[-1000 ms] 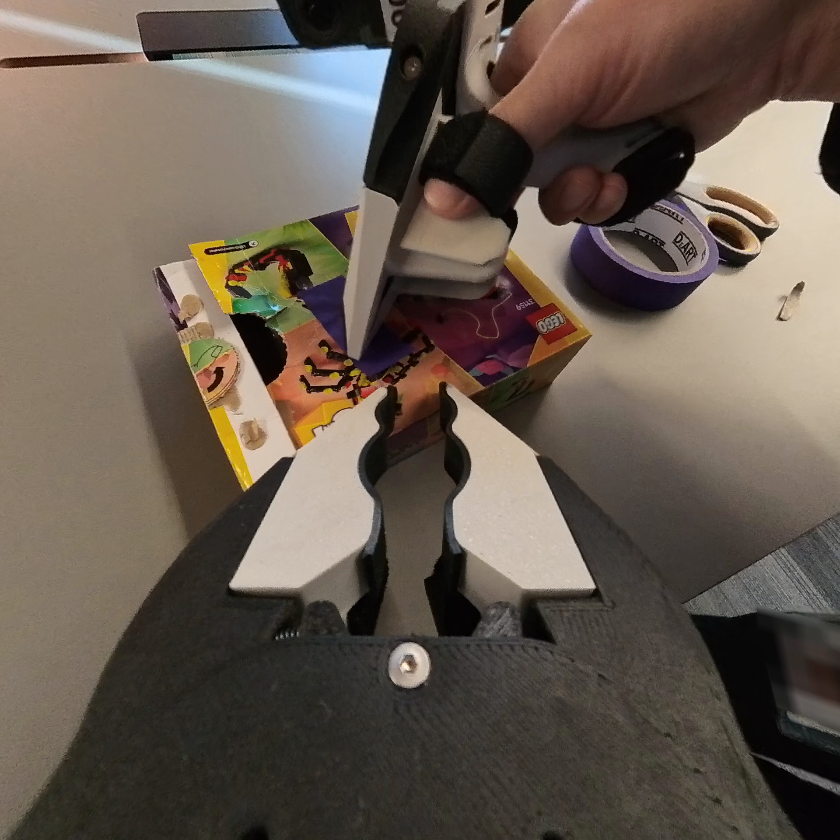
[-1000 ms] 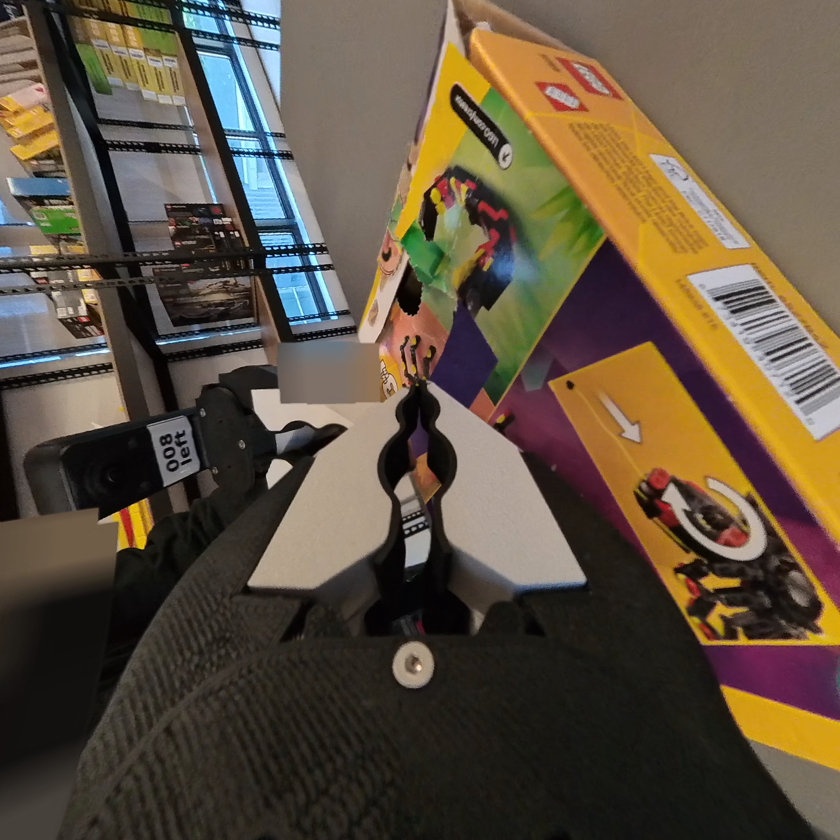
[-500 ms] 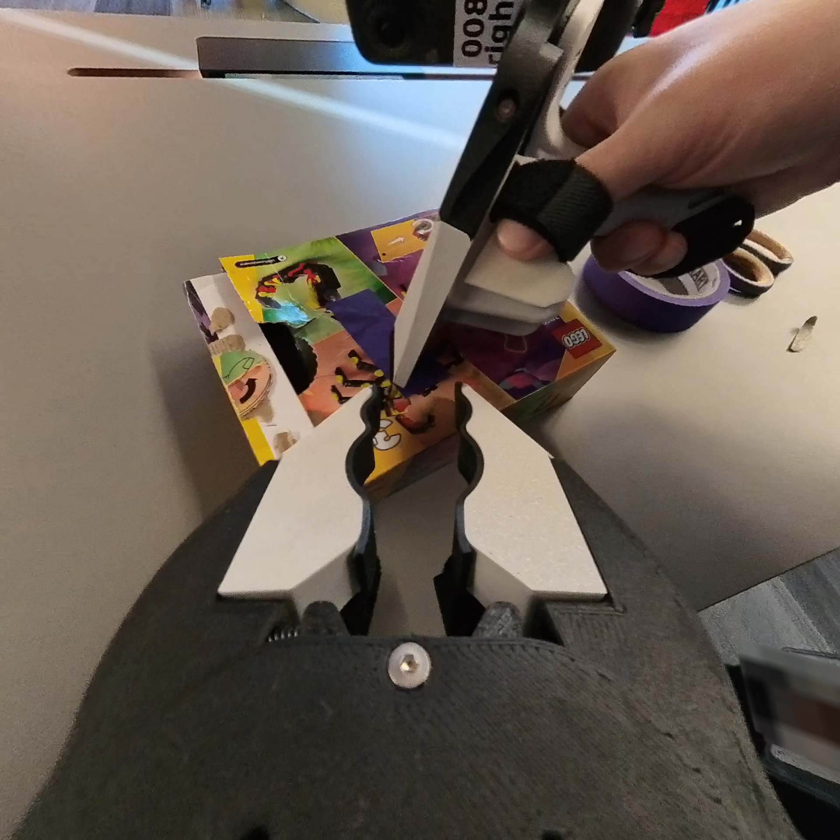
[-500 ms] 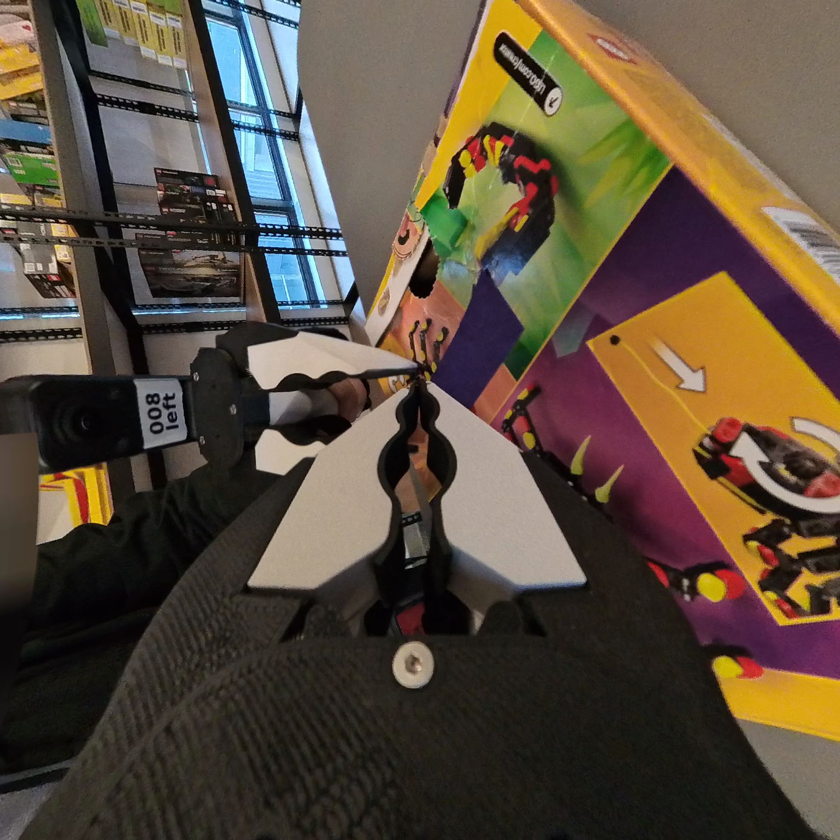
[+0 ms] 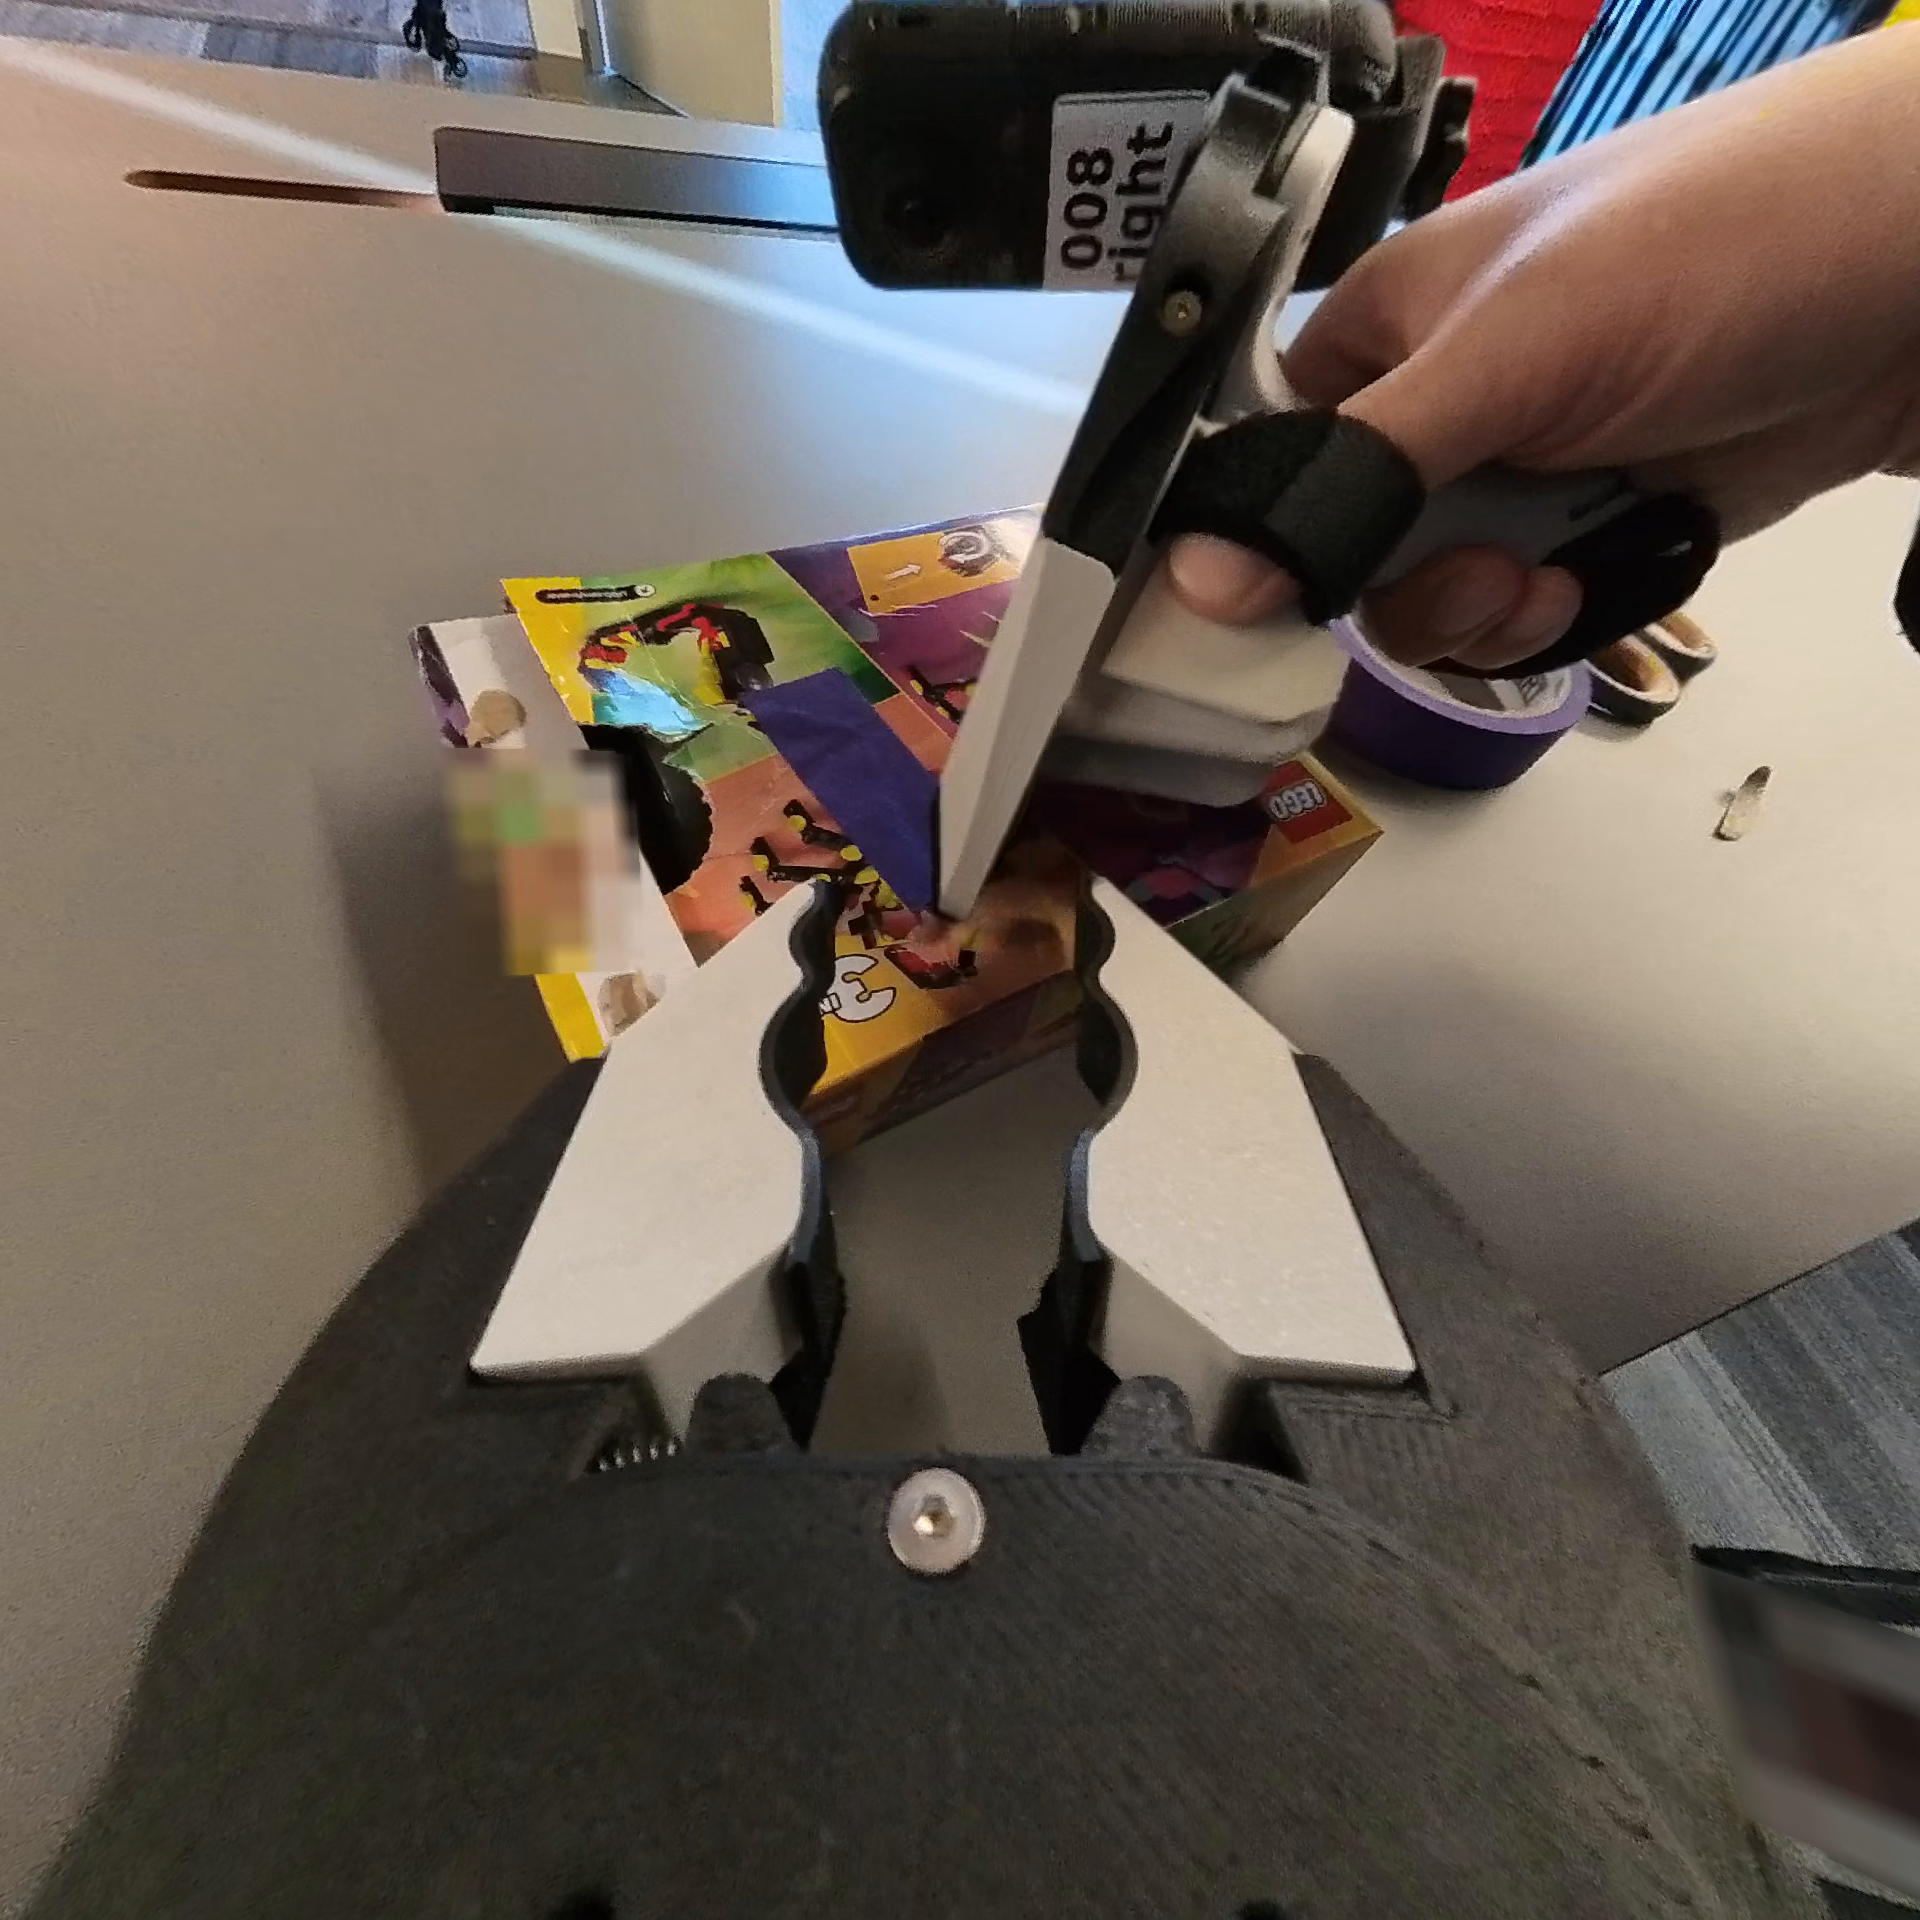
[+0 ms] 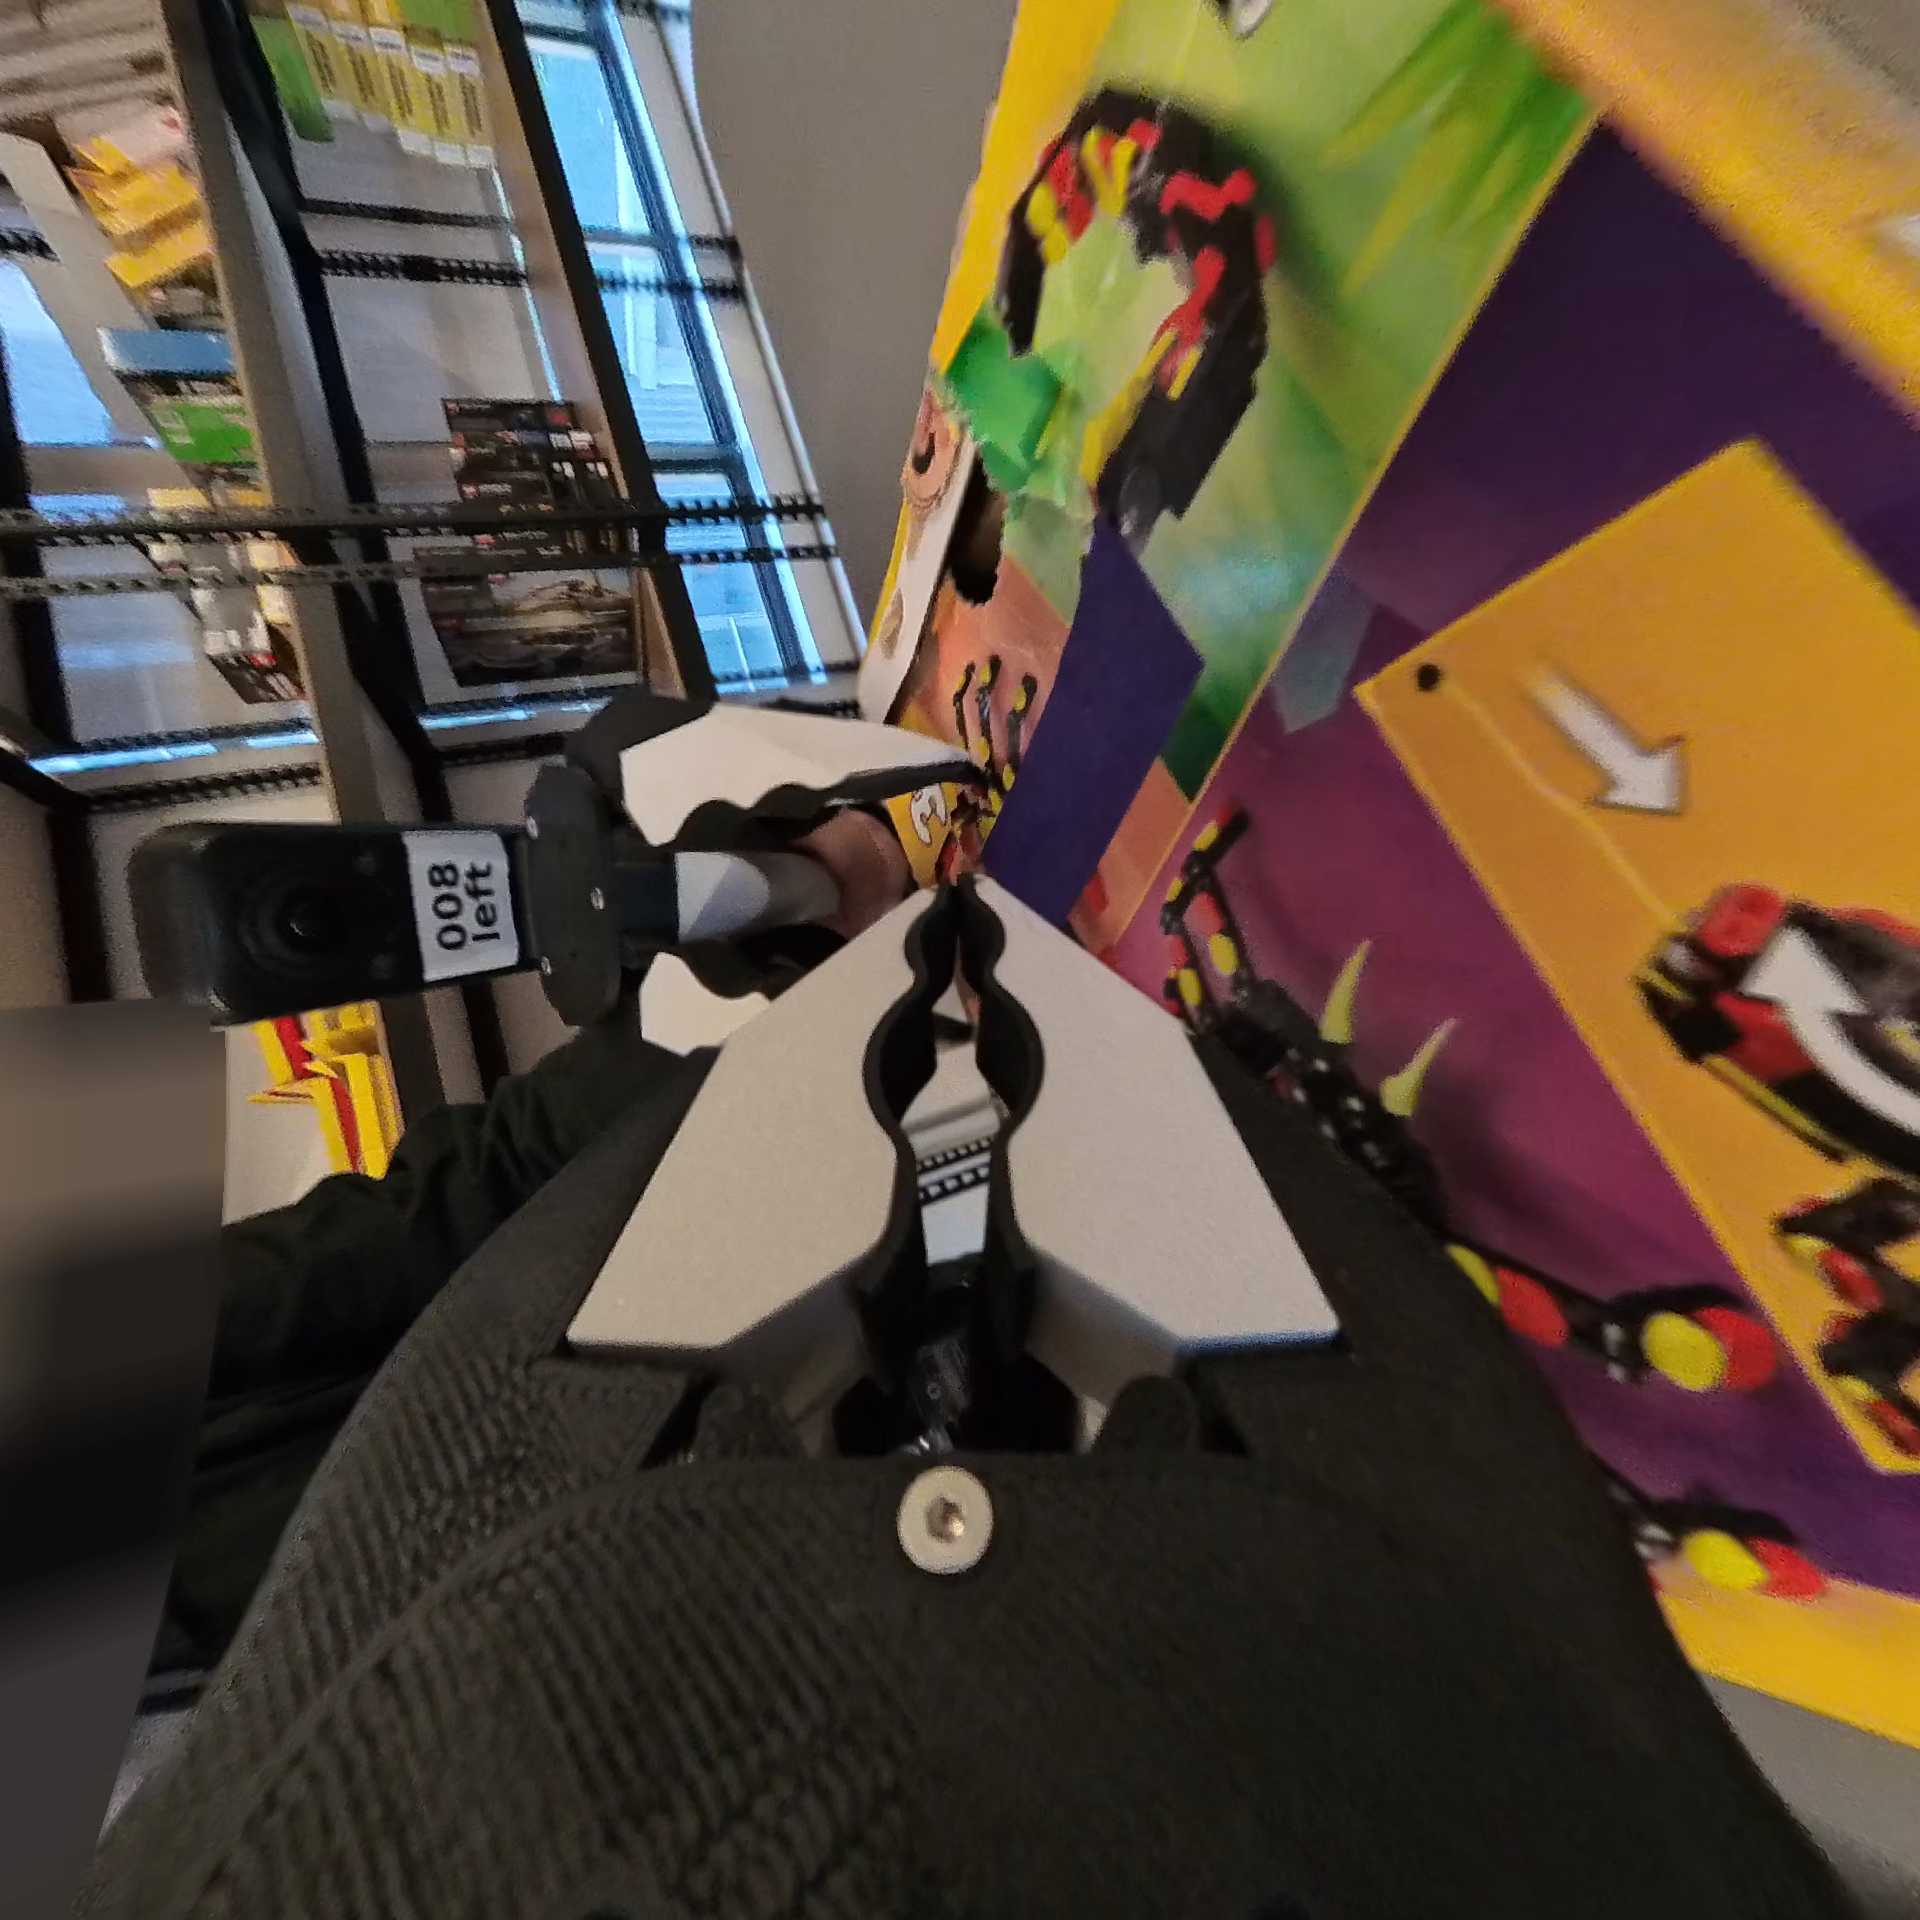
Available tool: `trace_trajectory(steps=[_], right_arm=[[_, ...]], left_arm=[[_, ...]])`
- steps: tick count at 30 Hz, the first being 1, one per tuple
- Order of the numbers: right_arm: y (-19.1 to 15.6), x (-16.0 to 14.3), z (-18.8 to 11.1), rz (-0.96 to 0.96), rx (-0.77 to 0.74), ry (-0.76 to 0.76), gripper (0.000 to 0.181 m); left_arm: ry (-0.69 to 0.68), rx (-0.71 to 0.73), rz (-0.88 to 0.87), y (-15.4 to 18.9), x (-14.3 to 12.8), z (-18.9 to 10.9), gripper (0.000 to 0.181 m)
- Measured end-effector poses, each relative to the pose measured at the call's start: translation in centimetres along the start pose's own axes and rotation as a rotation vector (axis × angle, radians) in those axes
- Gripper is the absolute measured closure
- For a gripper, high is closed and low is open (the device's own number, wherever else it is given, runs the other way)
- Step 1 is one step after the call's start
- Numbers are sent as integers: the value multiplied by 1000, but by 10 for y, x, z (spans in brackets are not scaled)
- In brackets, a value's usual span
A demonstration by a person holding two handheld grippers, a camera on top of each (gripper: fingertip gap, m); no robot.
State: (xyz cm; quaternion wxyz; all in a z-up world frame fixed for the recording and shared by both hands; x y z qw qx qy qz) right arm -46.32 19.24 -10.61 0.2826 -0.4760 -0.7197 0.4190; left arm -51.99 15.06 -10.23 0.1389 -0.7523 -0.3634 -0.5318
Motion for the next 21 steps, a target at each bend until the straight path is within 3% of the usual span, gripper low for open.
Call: trace_trajectory(steps=[6, 16, 21], right_arm=[[2, 4, -3, 36, 11, 37, 181], [11, 57, -20, 57, -7, 163, 181], [12, 57, -22, 43, -10, 199, 181]], left_arm=[[2, -4, -7, 1, 0, 0, 134], [0, 1, -7, 4, 0, 0, 129], [-1, -1, -16, 4, 0, 0, 130]])
Point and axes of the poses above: each gripper's, where its closed fingertips meet, z out along the fingers, x out of its top, y = z × x across the jaws, the point moved 5 cm from there along -z, back along the fingers, and after that the axes turned 3 degrees about -x, right-handed, at the moved point
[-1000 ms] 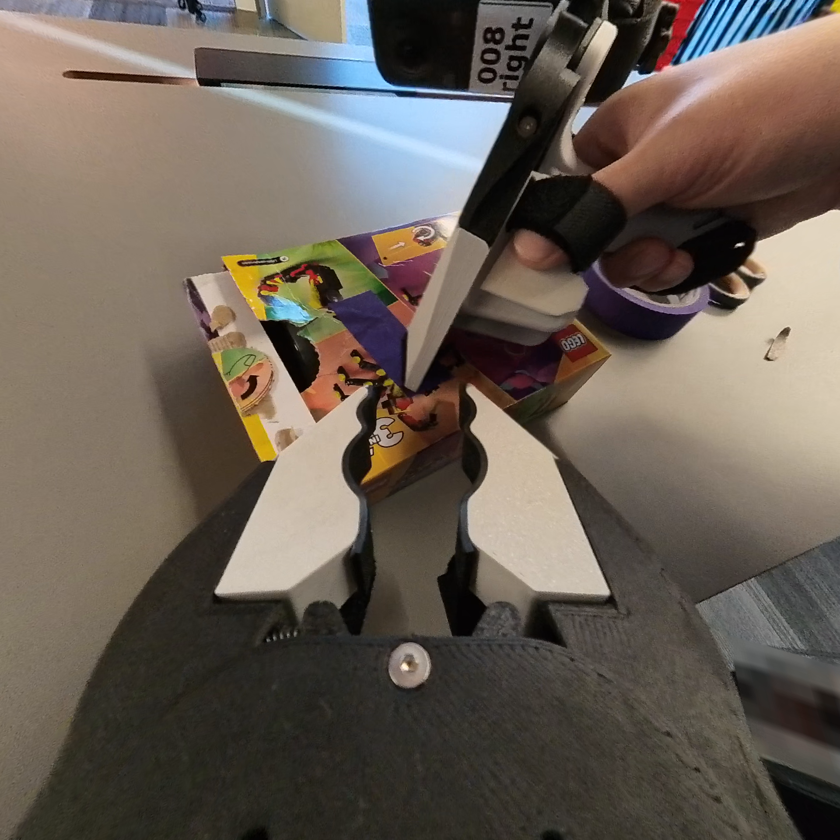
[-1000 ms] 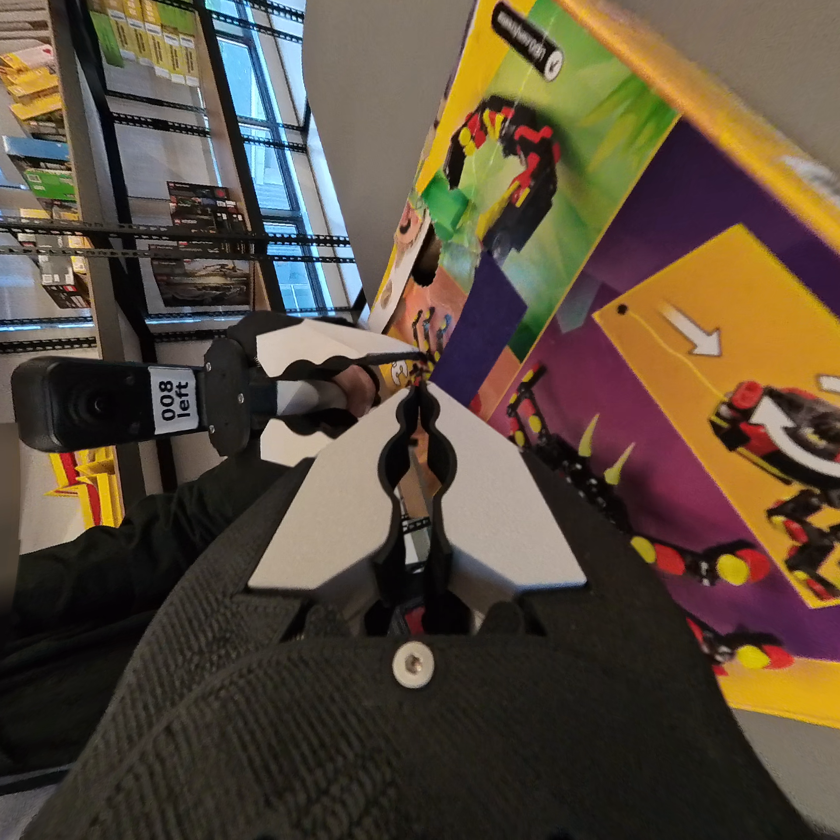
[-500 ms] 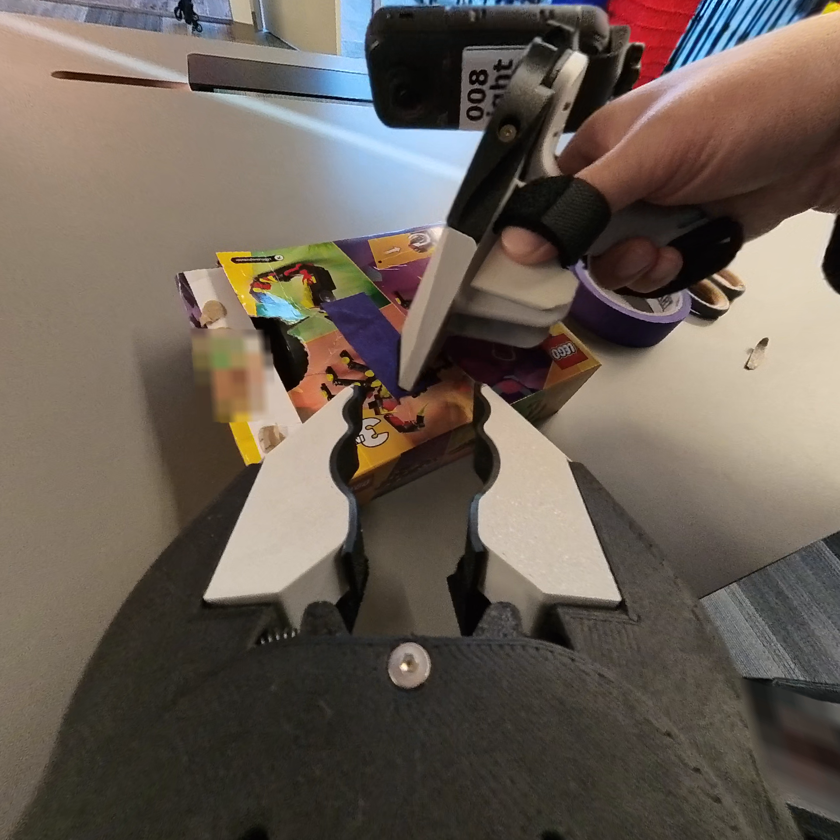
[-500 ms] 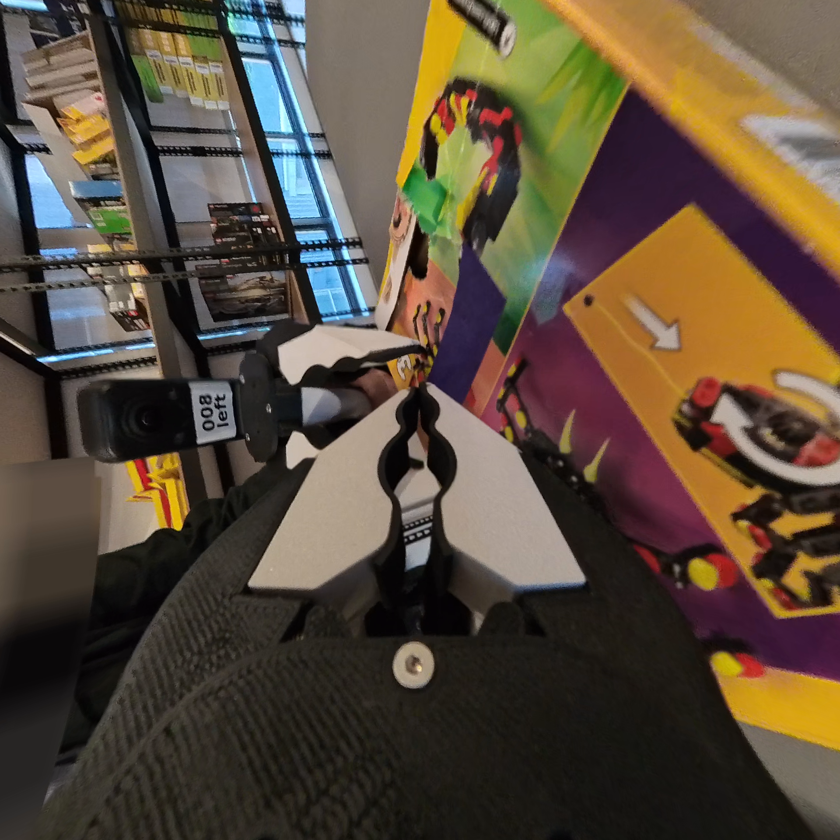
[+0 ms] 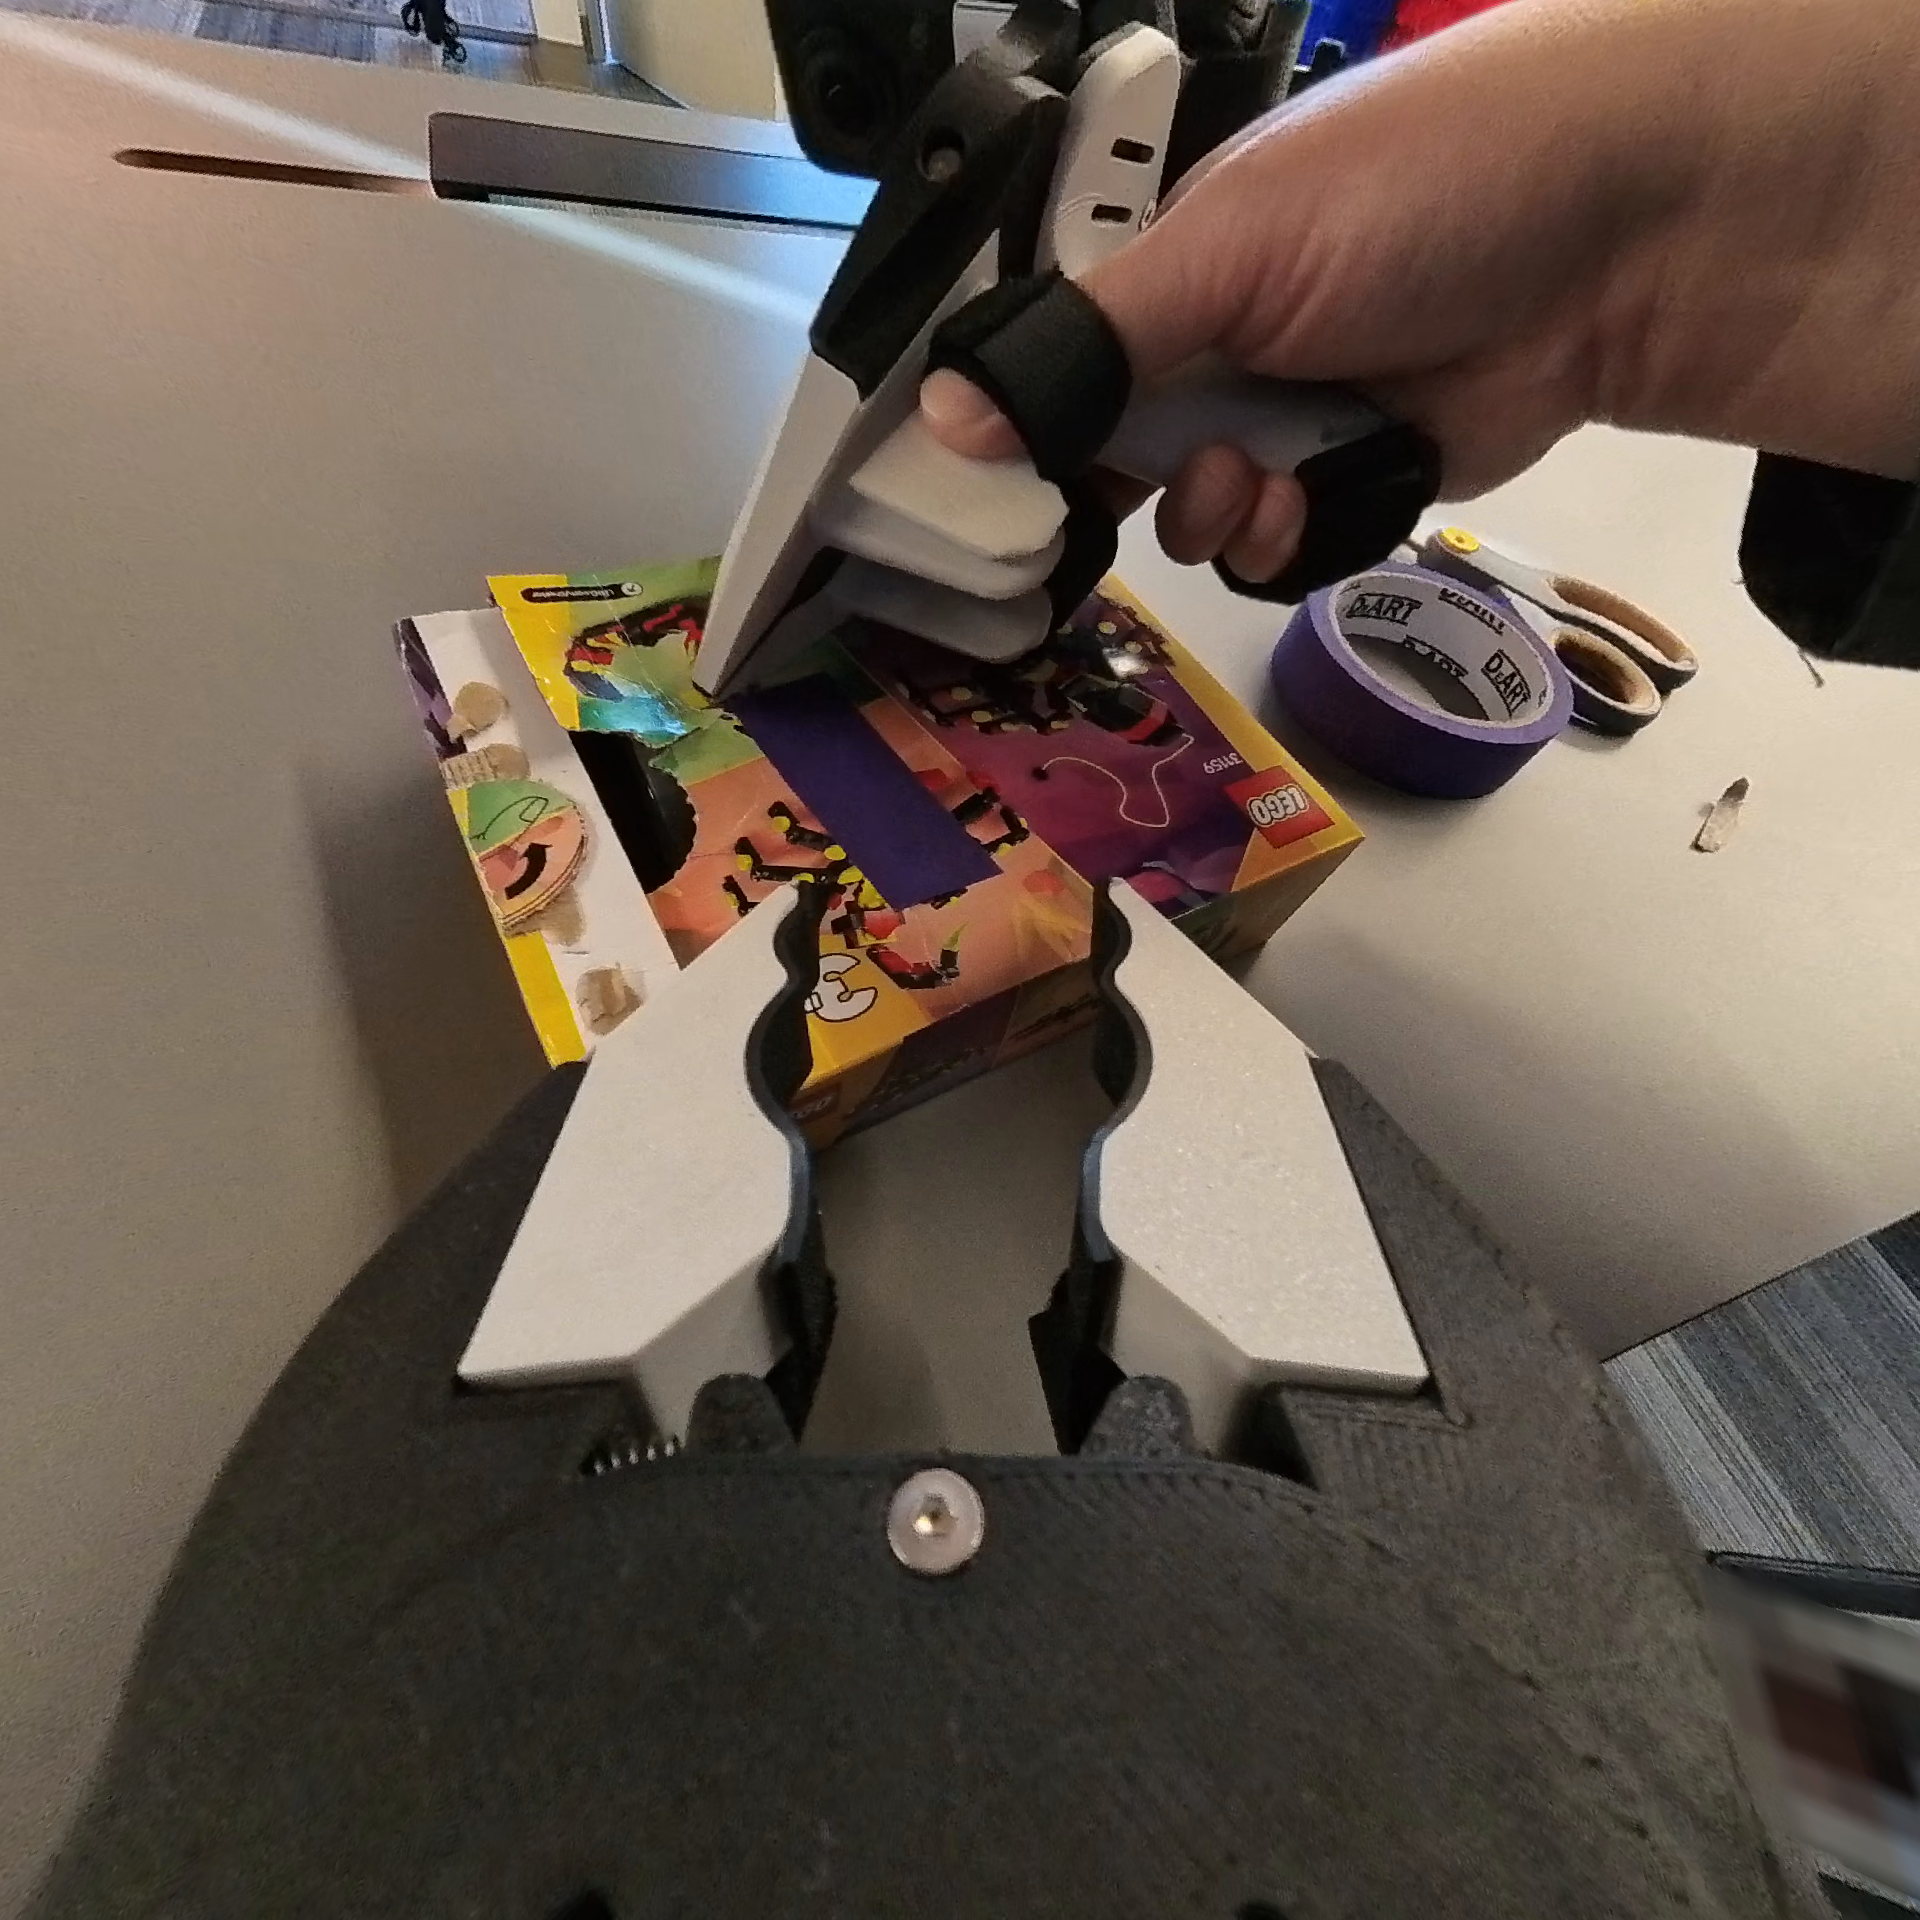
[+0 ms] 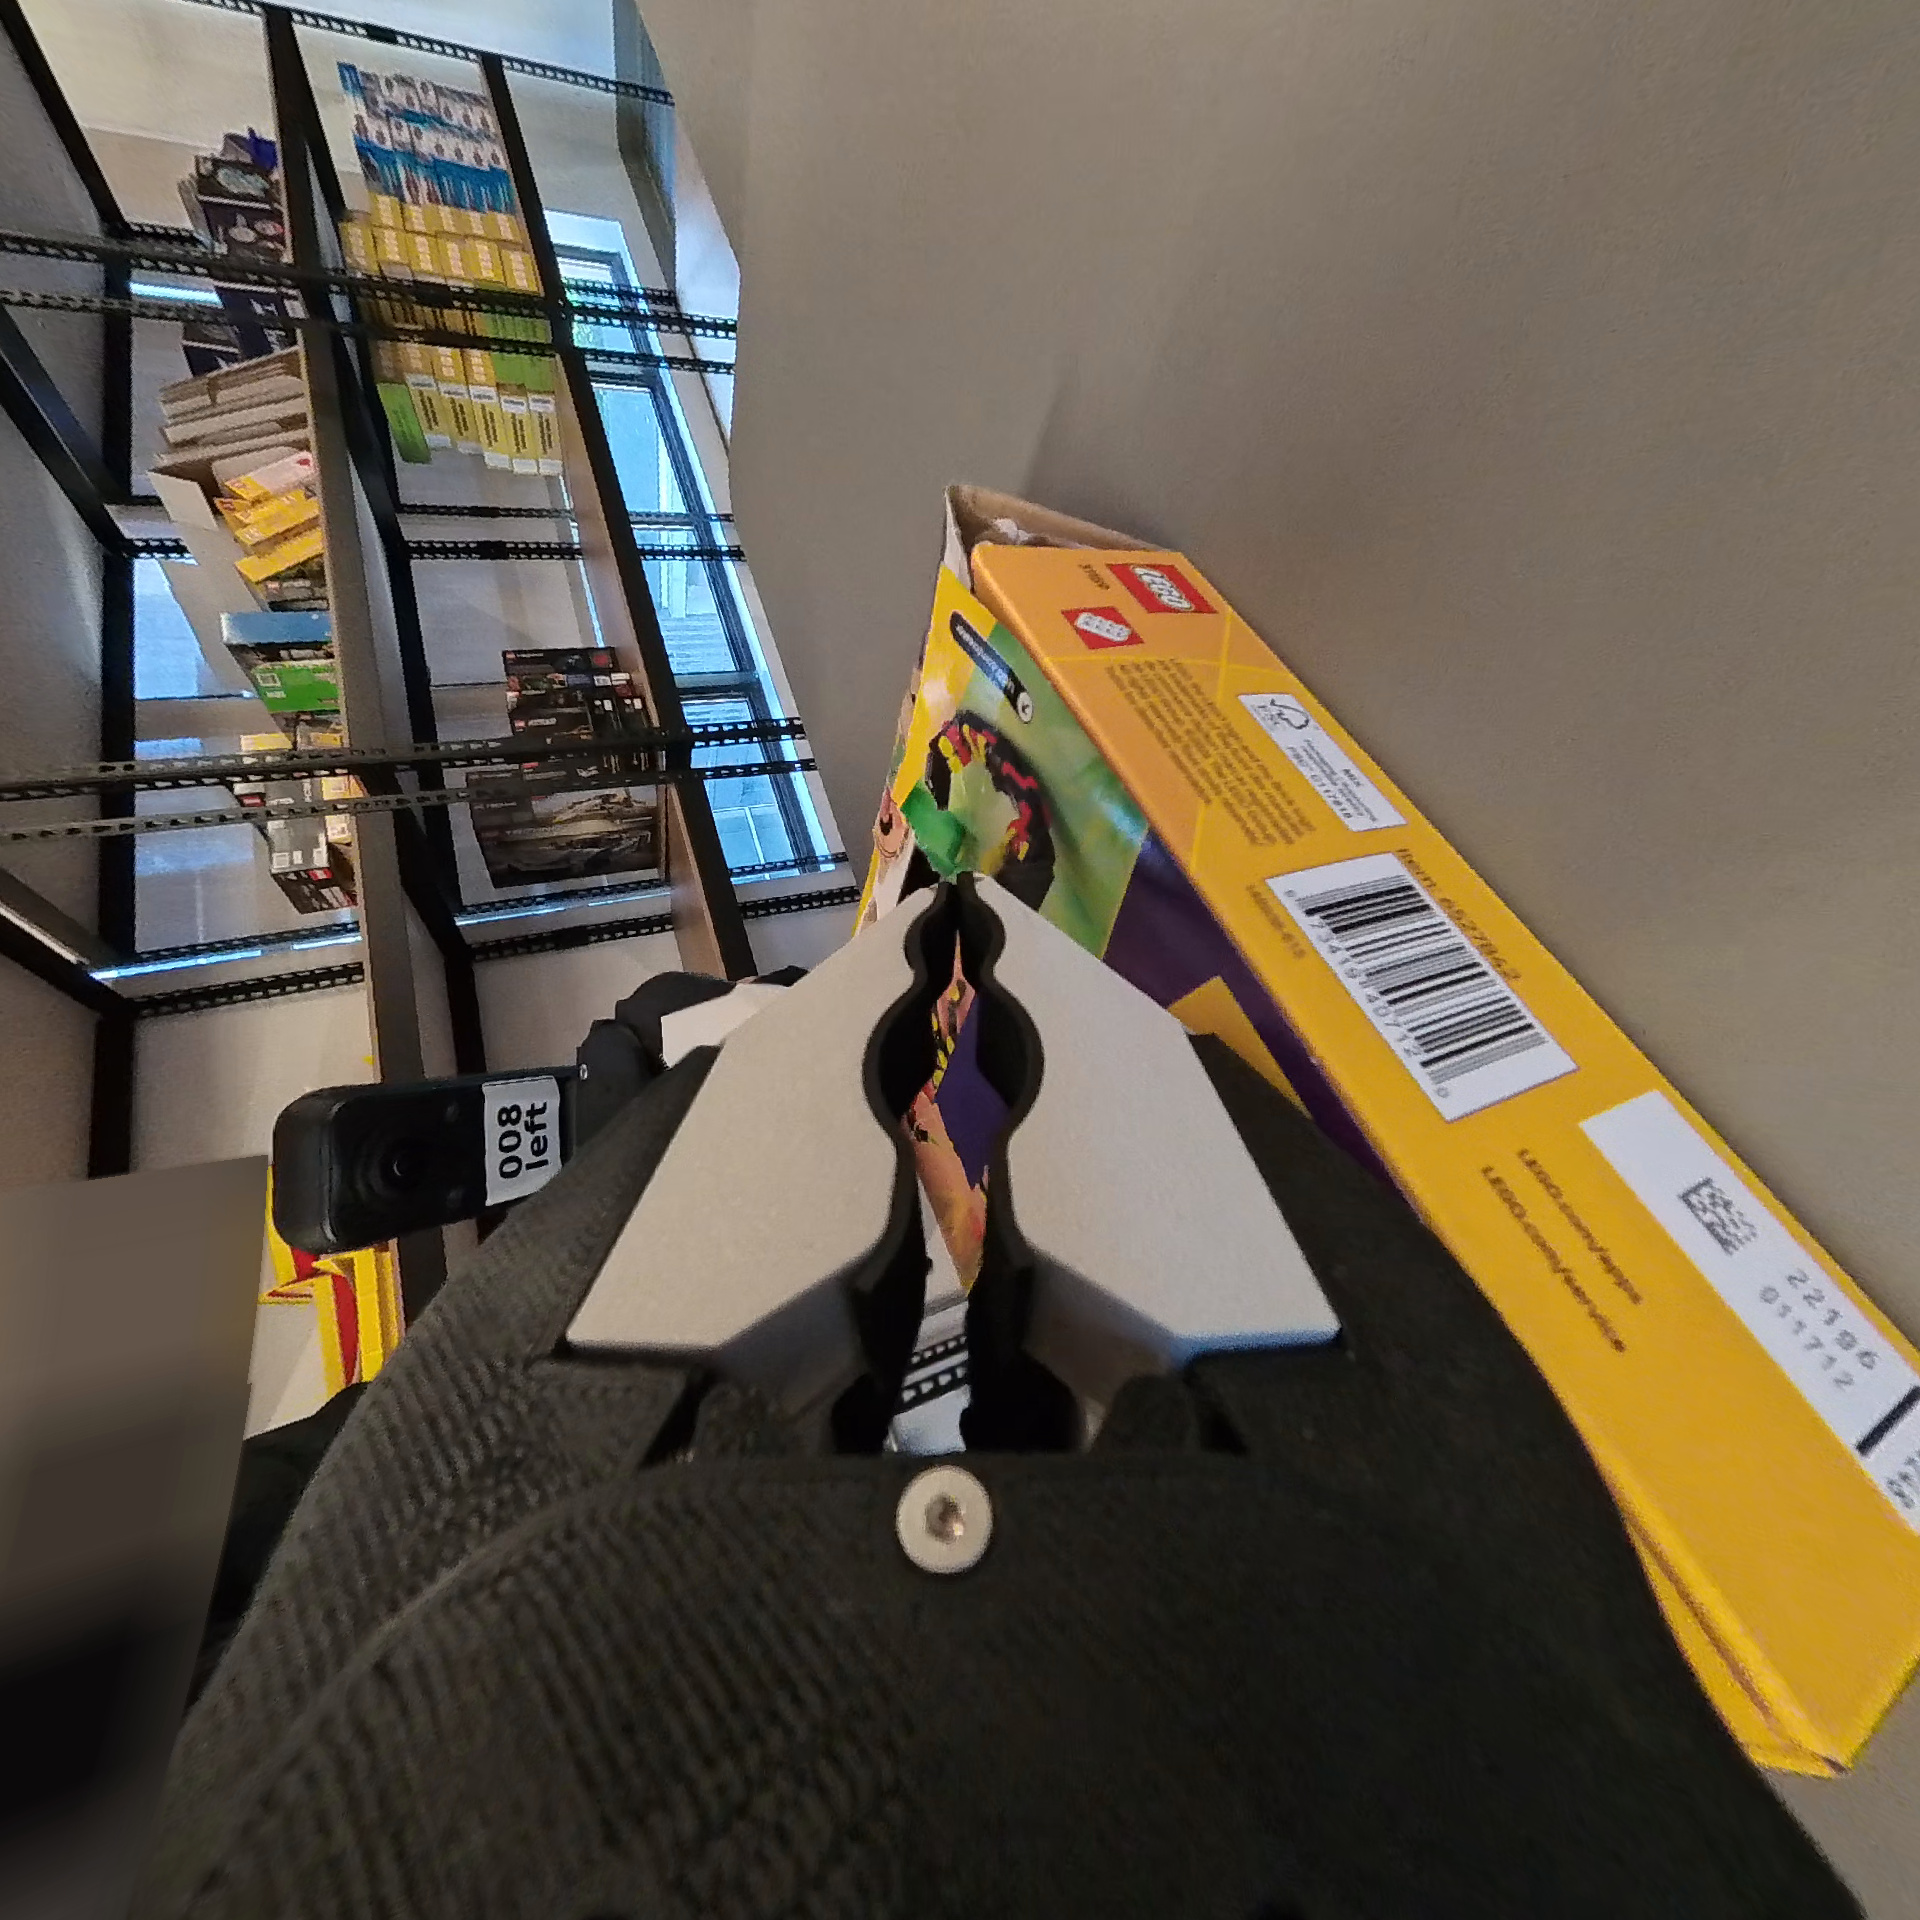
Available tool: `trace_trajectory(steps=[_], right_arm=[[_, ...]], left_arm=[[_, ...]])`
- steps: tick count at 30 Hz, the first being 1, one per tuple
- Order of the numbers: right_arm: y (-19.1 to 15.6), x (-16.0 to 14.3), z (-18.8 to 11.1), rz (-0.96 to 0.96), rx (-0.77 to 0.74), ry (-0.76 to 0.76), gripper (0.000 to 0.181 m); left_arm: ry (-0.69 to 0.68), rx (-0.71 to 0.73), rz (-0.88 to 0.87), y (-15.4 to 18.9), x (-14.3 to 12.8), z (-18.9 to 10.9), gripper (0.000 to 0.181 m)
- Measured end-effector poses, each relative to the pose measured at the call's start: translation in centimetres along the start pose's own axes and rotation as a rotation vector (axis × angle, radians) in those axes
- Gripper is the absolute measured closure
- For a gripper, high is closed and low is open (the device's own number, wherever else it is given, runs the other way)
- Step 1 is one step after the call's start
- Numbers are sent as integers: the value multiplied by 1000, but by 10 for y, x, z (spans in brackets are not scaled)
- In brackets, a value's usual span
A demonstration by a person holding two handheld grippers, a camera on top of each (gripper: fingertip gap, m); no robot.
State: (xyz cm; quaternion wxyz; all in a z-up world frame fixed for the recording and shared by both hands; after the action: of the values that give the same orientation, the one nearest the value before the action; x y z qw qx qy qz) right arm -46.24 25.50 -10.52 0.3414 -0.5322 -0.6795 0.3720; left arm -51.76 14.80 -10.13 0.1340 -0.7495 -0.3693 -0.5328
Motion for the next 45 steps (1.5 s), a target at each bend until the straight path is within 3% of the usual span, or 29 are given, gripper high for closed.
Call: trace_trajectory(steps=[4, 9, 16, 21, 31, 34, 41, 45], right_arm=[[-4, -8, 3, -73, -34, -16, 181], [-2, -9, 5, -34, -4, 43, 181], [-7, -27, 12, -124, -87, -25, 181], [-6, -19, 10, -118, -86, 18, 181], [-13, -70, 14, -103, -19, -103, 181], [-9, -68, 8, -67, 9, -101, 181], [1, -26, -5, -75, -35, 27, 181], [-5, -42, 2, -103, -31, -30, 181]], left_arm=[[5, 2, -1, 0, 0, 0, 131], [3, 6, 4, 0, 0, 1, 131], [-6, 10, 15, 0, 0, 1, 132], [-2, 9, 15, 1, 0, 3, 127], [14, -15, 10, -1, 1, 1, 128], [16, -19, 8, -1, 0, 1, 127], [14, -22, 5, -1, 0, 1, 128], [14, -20, 7, -2, 0, 1, 129]])
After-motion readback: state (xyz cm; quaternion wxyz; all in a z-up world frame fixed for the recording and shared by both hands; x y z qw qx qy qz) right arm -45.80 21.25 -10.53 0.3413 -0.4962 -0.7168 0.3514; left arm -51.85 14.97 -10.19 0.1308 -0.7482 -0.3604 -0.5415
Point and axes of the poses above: each gripper's, where its closed fingertips meet, z out along the fingers, x out of its top, y = z × x across the jaws, the point moved 5 cm from there along -z, back along the fingers, and after that the axes turned 3 degrees about -x, right-handed, at the moved point
